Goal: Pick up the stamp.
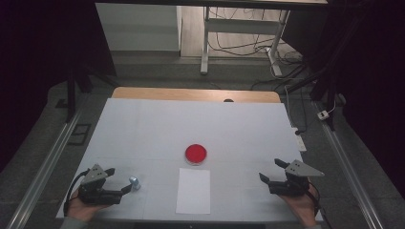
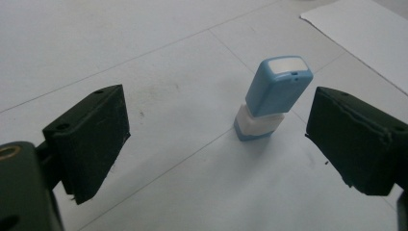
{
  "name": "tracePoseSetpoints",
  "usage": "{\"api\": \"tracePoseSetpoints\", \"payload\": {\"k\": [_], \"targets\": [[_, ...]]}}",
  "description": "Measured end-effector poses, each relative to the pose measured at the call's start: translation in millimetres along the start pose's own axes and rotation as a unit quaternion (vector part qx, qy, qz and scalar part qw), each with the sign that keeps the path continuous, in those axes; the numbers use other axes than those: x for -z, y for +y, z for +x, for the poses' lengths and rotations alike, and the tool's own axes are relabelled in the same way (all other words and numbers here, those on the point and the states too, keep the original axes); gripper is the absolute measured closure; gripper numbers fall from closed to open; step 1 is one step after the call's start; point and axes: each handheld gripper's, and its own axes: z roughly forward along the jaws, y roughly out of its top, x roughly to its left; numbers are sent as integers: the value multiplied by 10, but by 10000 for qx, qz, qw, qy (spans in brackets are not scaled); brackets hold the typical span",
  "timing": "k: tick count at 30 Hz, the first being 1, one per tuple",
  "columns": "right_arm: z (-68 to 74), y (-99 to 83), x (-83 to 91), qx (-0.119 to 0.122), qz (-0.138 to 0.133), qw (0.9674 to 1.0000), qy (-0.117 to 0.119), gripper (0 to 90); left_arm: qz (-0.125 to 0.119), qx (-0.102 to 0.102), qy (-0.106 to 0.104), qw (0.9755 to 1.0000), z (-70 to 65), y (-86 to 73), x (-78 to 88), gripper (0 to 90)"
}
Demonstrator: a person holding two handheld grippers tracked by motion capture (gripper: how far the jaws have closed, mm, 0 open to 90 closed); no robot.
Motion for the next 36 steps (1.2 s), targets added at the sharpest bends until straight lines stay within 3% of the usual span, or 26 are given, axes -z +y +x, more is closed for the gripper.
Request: {"api": "tracePoseSetpoints", "payload": {"k": [17,36], "targets": [[9,-19,-10,17,62,10000,-31,199,-94,-1,-15,10000,-40,29,23,102],[13,-35,-14,-52,55,10000,-29,214,-190,-179,-103,9996,-130,118,79,131]]}}
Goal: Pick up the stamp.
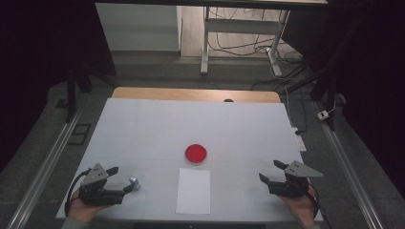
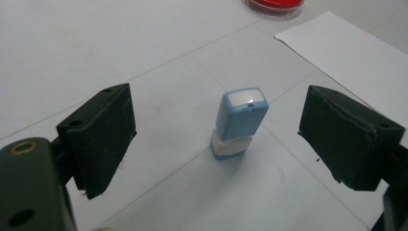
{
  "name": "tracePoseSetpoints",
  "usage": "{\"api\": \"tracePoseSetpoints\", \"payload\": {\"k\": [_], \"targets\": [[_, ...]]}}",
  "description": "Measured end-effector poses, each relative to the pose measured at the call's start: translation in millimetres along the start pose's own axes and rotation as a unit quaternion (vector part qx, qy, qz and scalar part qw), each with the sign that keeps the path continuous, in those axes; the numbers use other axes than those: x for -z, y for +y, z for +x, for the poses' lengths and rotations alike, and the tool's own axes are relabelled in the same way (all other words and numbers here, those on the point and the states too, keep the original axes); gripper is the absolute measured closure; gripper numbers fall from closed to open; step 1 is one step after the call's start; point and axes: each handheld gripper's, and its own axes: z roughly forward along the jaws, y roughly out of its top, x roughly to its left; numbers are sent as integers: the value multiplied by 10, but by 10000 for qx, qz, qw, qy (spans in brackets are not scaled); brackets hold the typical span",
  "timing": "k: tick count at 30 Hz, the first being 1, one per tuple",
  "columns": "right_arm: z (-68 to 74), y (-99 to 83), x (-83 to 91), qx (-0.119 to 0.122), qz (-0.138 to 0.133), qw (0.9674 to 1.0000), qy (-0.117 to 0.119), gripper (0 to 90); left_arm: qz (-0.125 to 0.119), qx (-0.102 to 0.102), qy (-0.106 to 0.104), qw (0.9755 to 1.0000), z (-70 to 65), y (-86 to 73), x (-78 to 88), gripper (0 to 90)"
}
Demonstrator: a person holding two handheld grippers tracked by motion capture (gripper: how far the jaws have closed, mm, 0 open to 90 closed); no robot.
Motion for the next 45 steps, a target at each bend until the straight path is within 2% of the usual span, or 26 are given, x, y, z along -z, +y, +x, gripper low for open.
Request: {"api": "tracePoseSetpoints", "payload": {"k": [5,8,12,21,23,24,25,29,34,42,45], "targets": [[1,0,4,-38,-8,10000,6,216,20,-89,57,9999,-39,81,10,138],[7,6,9,-69,-44,10000,25,217,-10,-76,76,9999,-40,141,23,144],[19,13,5,-63,-63,10000,34,218,-49,-87,-24,9999,-47,232,17,156],[27,7,-14,-41,-22,10000,63,219,182,-258,-263,9992,2,474,-139,183],[27,4,-15,-48,-28,10000,61,220,198,-262,-273,9991,-9,462,-150,194],[28,3,-16,-50,-25,10000,62,220,336,-302,-273,9986,-22,432,-160,200],[28,4,-18,-45,-12,10000,62,221,367,-310,-258,9985,-28,413,-159,203],[36,2,-27,-51,6,10000,68,221,438,-254,-278,9983,-32,371,-162,223],[43,0,-36,-50,23,10000,52,222,522,-290,-212,9980,-44,367,-151,257],[34,-10,-33,-60,44,10000,55,223,599,-474,-397,9963,8,322,-115,369],[34,-13,-36,-74,62,9999,32,223,651,-561,-532,9949,35,293,-109,401]]}}
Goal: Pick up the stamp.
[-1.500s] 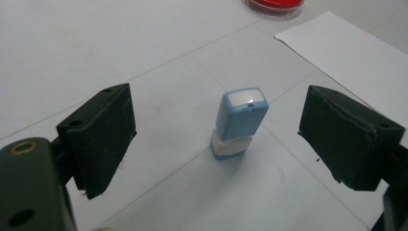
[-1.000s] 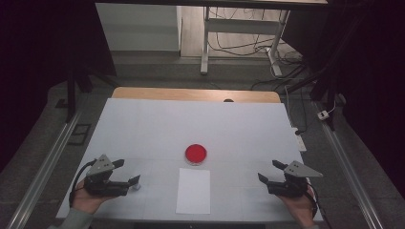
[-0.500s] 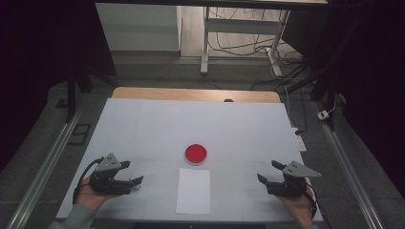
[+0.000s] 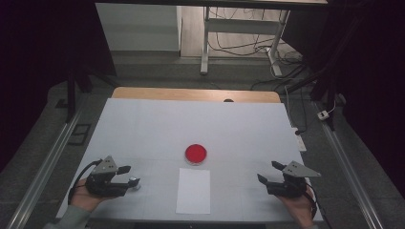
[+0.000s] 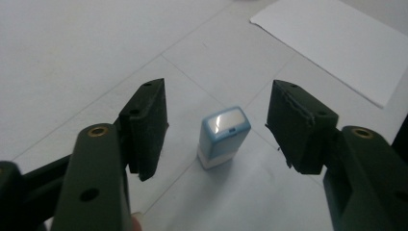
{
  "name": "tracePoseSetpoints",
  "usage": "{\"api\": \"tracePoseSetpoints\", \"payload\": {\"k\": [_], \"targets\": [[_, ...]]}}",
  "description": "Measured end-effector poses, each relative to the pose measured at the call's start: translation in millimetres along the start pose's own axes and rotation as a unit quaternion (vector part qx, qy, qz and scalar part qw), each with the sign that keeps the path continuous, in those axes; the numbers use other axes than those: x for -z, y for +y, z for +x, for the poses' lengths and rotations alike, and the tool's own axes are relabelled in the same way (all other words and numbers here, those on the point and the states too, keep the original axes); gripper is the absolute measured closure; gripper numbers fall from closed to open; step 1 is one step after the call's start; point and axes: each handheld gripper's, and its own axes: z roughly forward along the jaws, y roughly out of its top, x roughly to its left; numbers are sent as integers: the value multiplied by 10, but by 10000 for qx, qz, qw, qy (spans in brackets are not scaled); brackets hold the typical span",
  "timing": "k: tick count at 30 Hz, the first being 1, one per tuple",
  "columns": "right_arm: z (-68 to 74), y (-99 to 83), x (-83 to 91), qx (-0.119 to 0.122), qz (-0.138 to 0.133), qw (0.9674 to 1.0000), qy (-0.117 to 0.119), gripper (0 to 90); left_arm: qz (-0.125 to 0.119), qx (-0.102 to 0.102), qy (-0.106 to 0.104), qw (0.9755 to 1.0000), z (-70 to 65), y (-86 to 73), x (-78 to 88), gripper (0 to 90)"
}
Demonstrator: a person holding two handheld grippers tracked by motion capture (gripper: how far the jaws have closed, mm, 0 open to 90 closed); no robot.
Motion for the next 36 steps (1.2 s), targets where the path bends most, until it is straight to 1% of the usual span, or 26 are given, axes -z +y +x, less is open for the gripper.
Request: {"api": "tracePoseSetpoints", "payload": {"k": [4,7,8,10,15,16,17,20,21,22,23,25,31,36], "targets": [[0,-2,-5,0,19,10000,12,224,119,-98,-82,9998,23,-32,-27,412],[0,-3,-7,1,26,10000,8,224,242,-227,-128,9994,15,-43,-81,422],[-1,-3,-7,-1,29,10000,7,224,242,-227,-128,9994,15,-43,-81,426],[-2,-4,-8,-8,31,10000,5,224,293,-290,-139,9991,8,-51,-111,443],[-2,-5,-9,-9,37,10000,1,224,307,-359,-130,9988,1,-56,-121,498],[-2,-5,-9,-9,37,10000,1,224,300,-371,-132,9988,0,-56,-122,498],[-2,-6,-9,-10,38,10000,-3,225,295,-395,-130,9987,0,-57,-124,523],[-3,-6,-9,-11,39,10000,-5,225,302,-424,-124,9986,-2,-58,-127,545],[-4,-6,-8,-17,34,10000,-9,225,312,-429,-133,9985,-2,-59,-129,568],[-4,-6,-8,-17,34,10000,-9,225,317,-428,-134,9985,-2,-60,-130,568],[-4,-6,-9,-20,36,10000,-13,225,322,-422,-108,9985,-3,-61,-130,609],[-4,-7,-10,-14,45,10000,-15,225,325,-415,-106,9986,-2,-61,-129,638],[-8,-9,-12,-21,54,10000,-37,227,328,-395,-103,9986,-4,-63,-128,646],[-7,-10,-13,-23,56,10000,-45,227,294,-397,-49,9988,-16,-60,-131,651]]}}
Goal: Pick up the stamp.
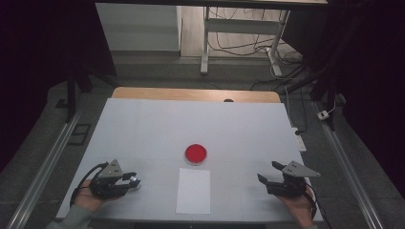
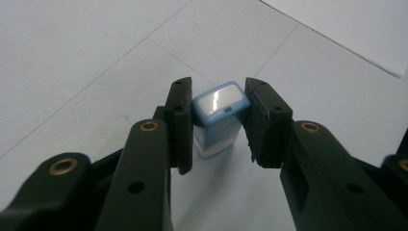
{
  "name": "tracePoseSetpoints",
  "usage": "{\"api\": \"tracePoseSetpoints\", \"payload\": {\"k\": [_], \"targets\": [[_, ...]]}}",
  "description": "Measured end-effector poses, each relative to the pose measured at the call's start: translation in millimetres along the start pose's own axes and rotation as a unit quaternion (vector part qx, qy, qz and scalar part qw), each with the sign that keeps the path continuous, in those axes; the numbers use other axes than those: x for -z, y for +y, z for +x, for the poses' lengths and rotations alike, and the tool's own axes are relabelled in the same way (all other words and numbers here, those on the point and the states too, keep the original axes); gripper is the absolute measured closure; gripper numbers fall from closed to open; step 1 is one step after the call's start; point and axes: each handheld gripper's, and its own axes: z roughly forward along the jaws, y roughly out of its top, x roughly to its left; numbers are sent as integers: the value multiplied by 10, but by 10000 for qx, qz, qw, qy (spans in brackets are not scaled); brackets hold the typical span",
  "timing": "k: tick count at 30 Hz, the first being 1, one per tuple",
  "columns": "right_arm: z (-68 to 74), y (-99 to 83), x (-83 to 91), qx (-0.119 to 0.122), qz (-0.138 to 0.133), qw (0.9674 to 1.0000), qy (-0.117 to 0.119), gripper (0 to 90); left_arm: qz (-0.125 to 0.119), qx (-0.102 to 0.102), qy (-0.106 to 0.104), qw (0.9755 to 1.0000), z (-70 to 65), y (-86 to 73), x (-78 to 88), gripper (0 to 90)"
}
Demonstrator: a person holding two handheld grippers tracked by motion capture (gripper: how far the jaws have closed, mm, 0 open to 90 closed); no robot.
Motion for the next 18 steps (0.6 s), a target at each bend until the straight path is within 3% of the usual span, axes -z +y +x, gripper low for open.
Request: {"api": "tracePoseSetpoints", "payload": {"k": [7,18], "targets": [[0,-1,-1,-4,1,10000,-8,228,-200,217,115,9995,17,4,35,653],[11,-2,-13,-19,8,10000,12,228,-579,530,281,9965,36,7,73,654]]}}
